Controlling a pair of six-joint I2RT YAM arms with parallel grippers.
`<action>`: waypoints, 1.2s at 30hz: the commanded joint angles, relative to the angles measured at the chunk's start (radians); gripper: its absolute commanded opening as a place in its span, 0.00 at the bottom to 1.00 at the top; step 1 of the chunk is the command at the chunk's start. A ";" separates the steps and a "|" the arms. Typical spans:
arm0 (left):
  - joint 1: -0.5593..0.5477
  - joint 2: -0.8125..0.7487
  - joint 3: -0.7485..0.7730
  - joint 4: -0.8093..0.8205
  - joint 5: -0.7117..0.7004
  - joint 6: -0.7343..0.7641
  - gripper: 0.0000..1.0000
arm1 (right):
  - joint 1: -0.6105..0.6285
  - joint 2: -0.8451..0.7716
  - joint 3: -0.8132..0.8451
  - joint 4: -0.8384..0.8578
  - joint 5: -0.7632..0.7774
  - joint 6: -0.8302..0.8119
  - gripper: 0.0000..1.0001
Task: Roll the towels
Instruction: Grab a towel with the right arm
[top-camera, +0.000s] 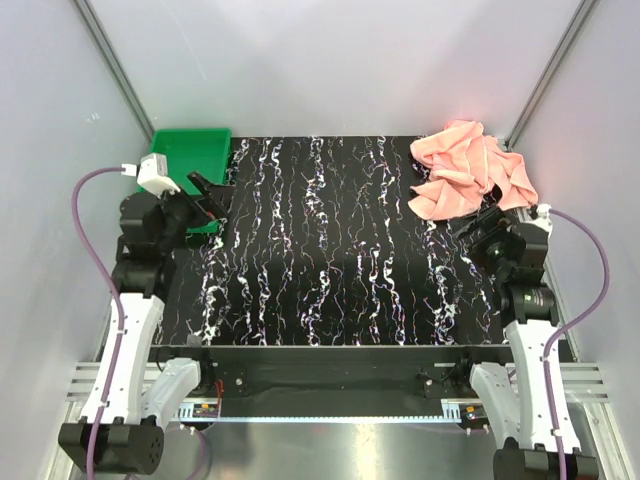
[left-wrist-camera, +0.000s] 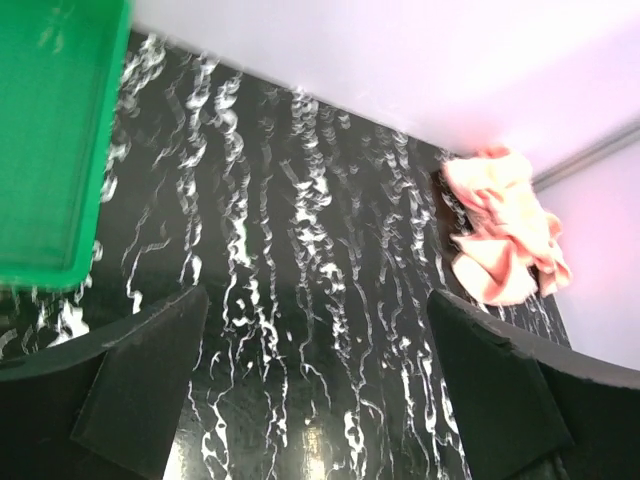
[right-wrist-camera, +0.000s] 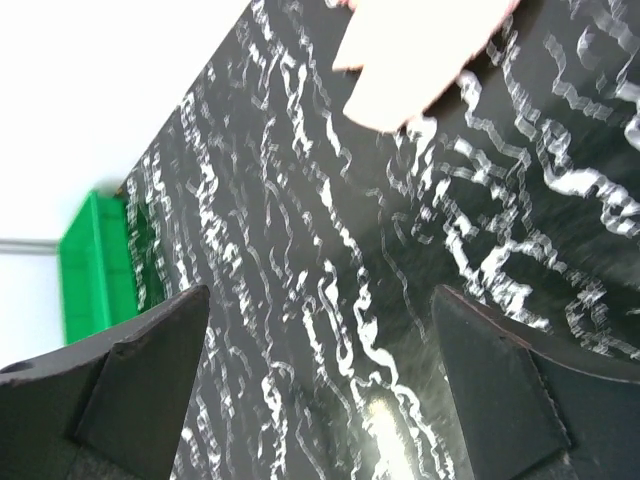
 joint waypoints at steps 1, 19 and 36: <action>0.003 0.015 0.141 -0.148 0.222 0.148 0.99 | 0.001 0.084 0.124 0.008 0.095 -0.092 1.00; -0.037 -0.019 0.074 -0.271 -0.183 0.194 0.99 | -0.094 1.184 1.000 -0.126 0.135 -0.184 0.98; -0.037 0.007 0.079 -0.288 -0.162 0.203 0.99 | -0.097 1.561 1.293 -0.130 0.106 -0.192 0.90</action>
